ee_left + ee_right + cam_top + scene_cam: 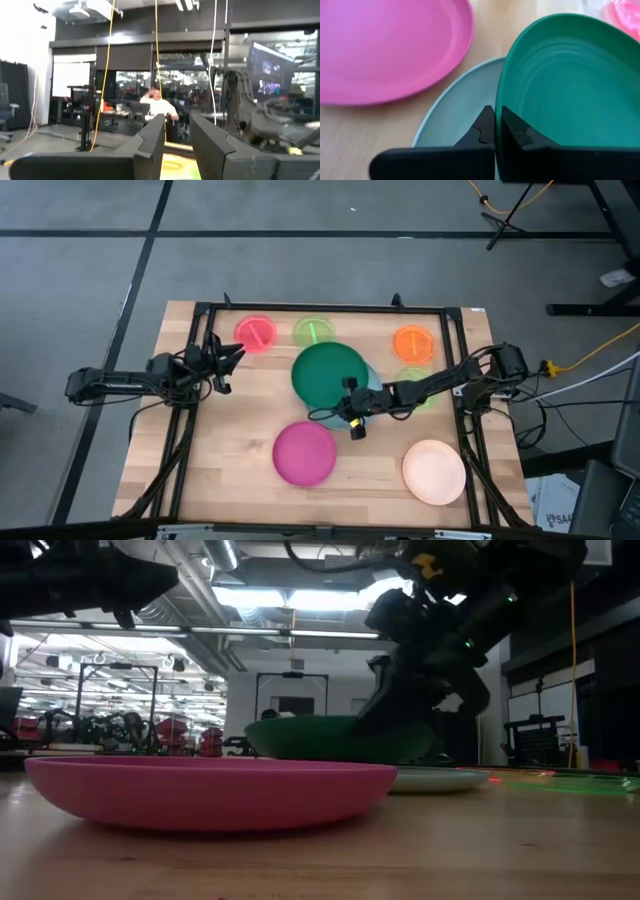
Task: Stack plastic plates
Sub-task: Stack the green plate on the light blue plate
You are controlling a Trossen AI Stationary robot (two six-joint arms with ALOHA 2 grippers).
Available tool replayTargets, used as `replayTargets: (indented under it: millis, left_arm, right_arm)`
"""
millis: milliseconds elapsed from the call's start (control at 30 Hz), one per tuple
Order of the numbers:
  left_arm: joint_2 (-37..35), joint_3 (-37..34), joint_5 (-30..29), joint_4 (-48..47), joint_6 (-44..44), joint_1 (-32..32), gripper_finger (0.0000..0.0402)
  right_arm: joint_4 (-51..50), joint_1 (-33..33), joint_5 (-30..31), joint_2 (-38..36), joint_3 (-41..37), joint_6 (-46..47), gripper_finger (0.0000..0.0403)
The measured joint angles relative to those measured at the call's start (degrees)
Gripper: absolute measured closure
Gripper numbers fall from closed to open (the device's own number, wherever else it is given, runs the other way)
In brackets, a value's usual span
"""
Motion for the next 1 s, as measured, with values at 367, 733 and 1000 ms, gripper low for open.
replayTargets:
  millis: [367,733,1000]
  left_arm:
    - [0.49,0.0,0.54,2.36,3.36,0.0,0.0316]
    - [0.98,0.0,9.78,1.99,3.76,0.0,0.0316]
    - [2.04,0.0,10.86,1.54,-0.37,0.0,0.0315]
  right_arm:
    - [-0.91,4.61,8.45,0.01,0.06,7.6,0.0402]
    - [-7.87,9.03,13.95,0.01,0.09,20.89,0.0402]
    - [-2.8,8.61,14.85,1.4,0.19,22.62,0.0402]
